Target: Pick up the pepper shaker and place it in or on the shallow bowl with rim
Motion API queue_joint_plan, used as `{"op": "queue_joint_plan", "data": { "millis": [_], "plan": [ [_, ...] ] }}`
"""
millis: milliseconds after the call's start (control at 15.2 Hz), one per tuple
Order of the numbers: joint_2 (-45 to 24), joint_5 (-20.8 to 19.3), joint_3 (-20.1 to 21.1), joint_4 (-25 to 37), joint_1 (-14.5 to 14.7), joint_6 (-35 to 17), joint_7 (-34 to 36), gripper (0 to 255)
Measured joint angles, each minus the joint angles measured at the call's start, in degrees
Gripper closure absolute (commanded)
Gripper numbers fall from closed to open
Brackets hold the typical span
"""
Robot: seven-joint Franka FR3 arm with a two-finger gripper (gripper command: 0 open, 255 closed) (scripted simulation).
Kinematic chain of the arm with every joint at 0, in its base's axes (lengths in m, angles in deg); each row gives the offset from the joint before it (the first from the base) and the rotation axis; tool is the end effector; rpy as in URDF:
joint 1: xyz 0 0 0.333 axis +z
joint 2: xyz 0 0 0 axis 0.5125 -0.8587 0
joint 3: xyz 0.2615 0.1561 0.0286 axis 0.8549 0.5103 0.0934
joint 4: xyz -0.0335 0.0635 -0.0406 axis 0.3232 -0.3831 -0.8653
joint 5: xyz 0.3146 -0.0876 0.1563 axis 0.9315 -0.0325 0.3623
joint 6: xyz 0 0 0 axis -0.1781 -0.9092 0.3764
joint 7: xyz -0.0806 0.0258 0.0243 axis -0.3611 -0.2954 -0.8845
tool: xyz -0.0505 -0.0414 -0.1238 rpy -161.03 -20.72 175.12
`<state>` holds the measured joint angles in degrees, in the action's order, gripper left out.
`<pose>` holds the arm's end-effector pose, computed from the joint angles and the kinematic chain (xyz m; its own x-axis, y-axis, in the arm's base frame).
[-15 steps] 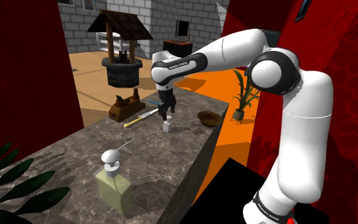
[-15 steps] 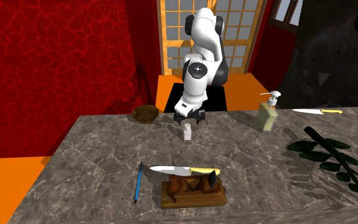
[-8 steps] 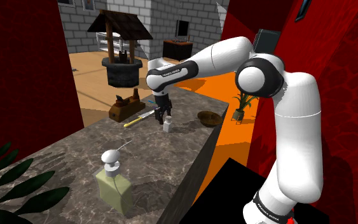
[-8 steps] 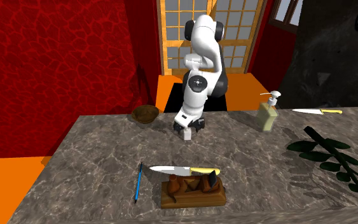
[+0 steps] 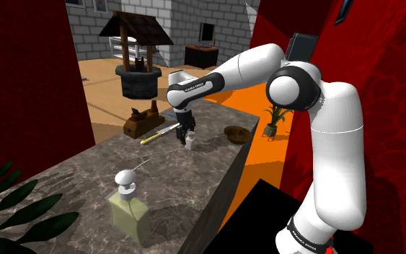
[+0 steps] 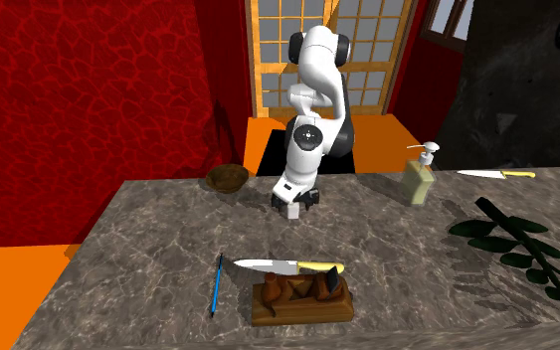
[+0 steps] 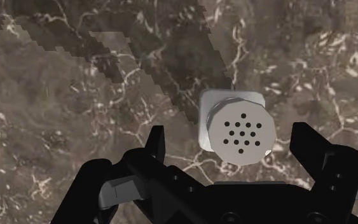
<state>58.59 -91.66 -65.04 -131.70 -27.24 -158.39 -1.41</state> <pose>0.6036 -0.0143 0.2982 0.9356 0.2512 -0.2481 0.2663 -0.9635 0.0287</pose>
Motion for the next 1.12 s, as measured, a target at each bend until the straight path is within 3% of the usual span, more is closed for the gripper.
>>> {"op": "queue_joint_plan", "data": {
  "millis": [66, 132, 792, 1122],
  "plan": [
    [0.0, 0.0, 0.0, 0.0, 0.0, -0.01, 0.0, 0],
    [0.0, 0.0, 0.0, 0.0, 0.0, -0.01, 0.0, 255],
    [0.05, -0.01, -0.01, 0.03, 0.0, -0.01, 0.01, 255],
    [1.19, -0.03, -0.01, 1.36, 0.08, 2.52, -0.1, 255]
  ]
}}
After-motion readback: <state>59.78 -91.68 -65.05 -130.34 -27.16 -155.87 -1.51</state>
